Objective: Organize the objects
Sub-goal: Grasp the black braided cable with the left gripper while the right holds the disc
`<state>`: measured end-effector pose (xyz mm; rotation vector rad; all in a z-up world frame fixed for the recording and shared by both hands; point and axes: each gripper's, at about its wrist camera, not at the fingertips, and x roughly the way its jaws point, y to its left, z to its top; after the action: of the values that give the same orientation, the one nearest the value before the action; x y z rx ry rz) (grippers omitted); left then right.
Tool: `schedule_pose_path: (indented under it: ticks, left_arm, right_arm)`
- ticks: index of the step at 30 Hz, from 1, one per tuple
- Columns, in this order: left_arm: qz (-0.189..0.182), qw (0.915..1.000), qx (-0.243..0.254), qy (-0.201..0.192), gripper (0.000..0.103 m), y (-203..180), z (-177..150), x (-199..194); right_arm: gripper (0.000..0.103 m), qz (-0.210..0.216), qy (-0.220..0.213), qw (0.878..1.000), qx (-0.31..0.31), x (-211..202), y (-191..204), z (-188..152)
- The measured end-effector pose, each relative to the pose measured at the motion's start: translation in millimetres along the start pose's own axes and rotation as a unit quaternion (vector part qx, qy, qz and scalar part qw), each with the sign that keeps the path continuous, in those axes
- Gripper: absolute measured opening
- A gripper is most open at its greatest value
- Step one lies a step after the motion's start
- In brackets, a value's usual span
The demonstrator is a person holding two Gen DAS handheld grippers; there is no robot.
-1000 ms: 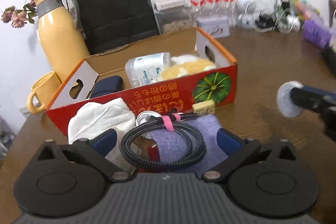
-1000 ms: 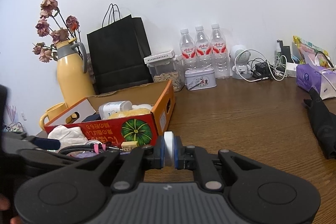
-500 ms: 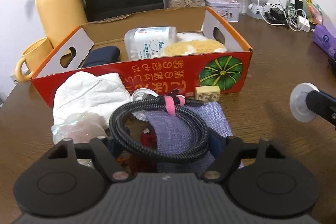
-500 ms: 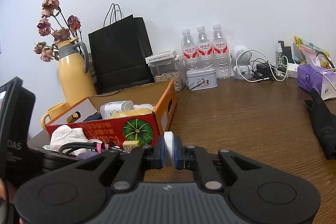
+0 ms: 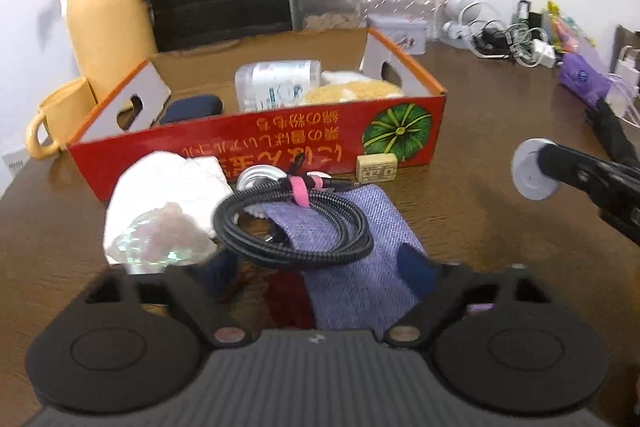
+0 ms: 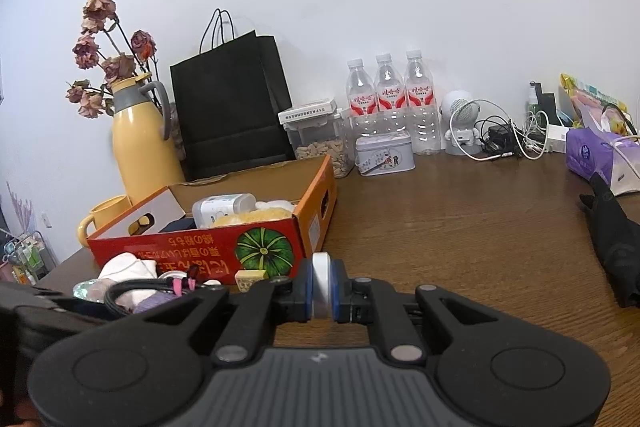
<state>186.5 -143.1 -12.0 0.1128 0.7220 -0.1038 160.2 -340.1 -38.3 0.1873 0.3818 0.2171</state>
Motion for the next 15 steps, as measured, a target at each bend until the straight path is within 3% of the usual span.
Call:
schedule_pose_path:
  ticks: [3,7,15]
  left_arm:
    - [0.004,0.9999,0.003,-0.012,0.103,3.3,0.6,-11.8]
    - [0.016,0.9998,-0.006,-0.008,0.103,3.9,15.5,-7.7]
    - [0.069,0.9906,0.025,0.116,0.103,-9.5,49.7,50.2]
  right_arm:
    - [0.008,0.001,-0.004,1.000,-0.002,-1.6,1.6,0.4]
    - [0.008,0.001,-0.006,1.000,-0.002,-3.2,1.9,0.8]
    - [0.008,0.002,-0.004,1.000,-0.001,-3.4,2.5,0.7]
